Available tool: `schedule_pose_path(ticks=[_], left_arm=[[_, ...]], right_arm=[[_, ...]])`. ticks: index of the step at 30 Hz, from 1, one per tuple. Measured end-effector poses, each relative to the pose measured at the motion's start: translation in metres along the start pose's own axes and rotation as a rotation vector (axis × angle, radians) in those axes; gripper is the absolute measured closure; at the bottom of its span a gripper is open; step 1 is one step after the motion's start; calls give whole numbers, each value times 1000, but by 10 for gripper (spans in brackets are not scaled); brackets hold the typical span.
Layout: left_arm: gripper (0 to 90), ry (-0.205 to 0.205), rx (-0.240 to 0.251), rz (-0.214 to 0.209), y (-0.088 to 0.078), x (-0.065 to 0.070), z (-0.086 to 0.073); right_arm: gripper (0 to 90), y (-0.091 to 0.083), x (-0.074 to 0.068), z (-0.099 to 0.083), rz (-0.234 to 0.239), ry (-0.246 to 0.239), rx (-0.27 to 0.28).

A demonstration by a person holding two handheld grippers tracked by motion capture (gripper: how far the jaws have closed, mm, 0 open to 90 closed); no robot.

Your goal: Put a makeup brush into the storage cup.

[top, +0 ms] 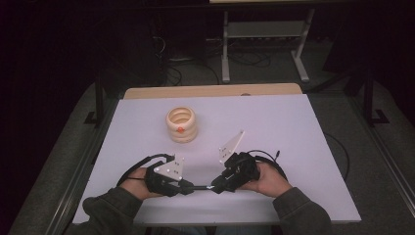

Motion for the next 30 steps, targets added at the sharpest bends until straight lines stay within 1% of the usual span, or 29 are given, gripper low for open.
schedule_pose_path(ticks=[1, 3, 4, 5, 7, 9, 10, 11, 13, 14, 16, 17, 19, 20, 21, 22, 23, 24, 25, 26, 27, 28, 29, 30], left_arm=[[792, 1, 0, -3, 0, 0, 0], [792, 2, -1, -1, 0, -1, -1], [792, 2, -3, -3, 0, -1, -1], [792, 4, -7, -3, 0, -1, -1], [790, -2, -11, -1, 2, -1, 0], [777, -11, -29, 19, 4, -2, 1], [730, -17, -36, 27, 5, -2, 1], [694, -25, -46, 24, 6, -3, 1], [636, -36, -75, 35, 8, -4, 3], [631, -37, -76, 37, 9, -3, 4], [636, -36, -76, 38, 11, -3, 6], [648, -38, -77, 41, 13, -3, 7], [650, -45, -84, 39, 15, -3, 9], [662, -37, -96, 37, 16, -3, 9], [681, -21, -115, 36, 17, -4, 10], [695, -36, -103, 23, 19, -2, 10], [721, -21, -114, 24, 19, -3, 11], [743, -25, -112, 21, 20, -2, 11], [780, -23, -117, 28, 20, -2, 11], [784, -29, -118, 27, 20, -1, 10], [787, -18, -114, 43, 19, -2, 10], [789, -24, -106, 48, 18, -2, 9], [791, -35, -86, 42, 16, -2, 8], [792, -45, -71, 45, 15, -2, 6]], right_arm=[[684, 1, -1, 0, -4, 5, -5], [688, 3, 0, 0, -6, -6, -16], [732, 4, 0, 0, -6, -11, -21], [742, 4, -1, 1, -1, -13, -20], [749, 4, -2, 2, -8, -12, -30], [750, 5, -1, 3, -25, -22, -46], [751, 5, -2, 4, -32, -17, -61], [751, 5, -2, 6, -40, -24, -77], [751, 6, -1, 9, -65, -43, -113], [751, 7, -1, 12, -75, -57, -136], [751, 9, -3, 18, -111, -68, -203], [751, 10, -5, 21, -117, -78, -230], [752, 12, -8, 28, -125, -111, -262], [752, 12, -10, 32, -132, -117, -269], [752, 12, -11, 36, -132, -128, -274], [752, 12, -13, 39, -132, -132, -277], [752, 10, -13, 42, -149, -149, -281], [752, 10, -14, 45, -148, -155, -283], [752, 9, -16, 48, -147, -156, -289], [751, 8, -17, 50, -150, -162, -289], [750, 8, -18, 52, -153, -165, -287], [744, 7, -19, 54, -165, -175, -269], [730, 4, -19, 54, -164, -169, -236], [628, 1, -18, 54, -166, -158, -200]])
Point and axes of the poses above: each handheld gripper's, and its own axes: y roughly forward along the jaws, z roughly out of its top, x roughly to its right, the point moved 1 cm from there along y, roughly forward along the jaws, and after that the axes turned 7 degrees about -z, right-handed, at the moved point
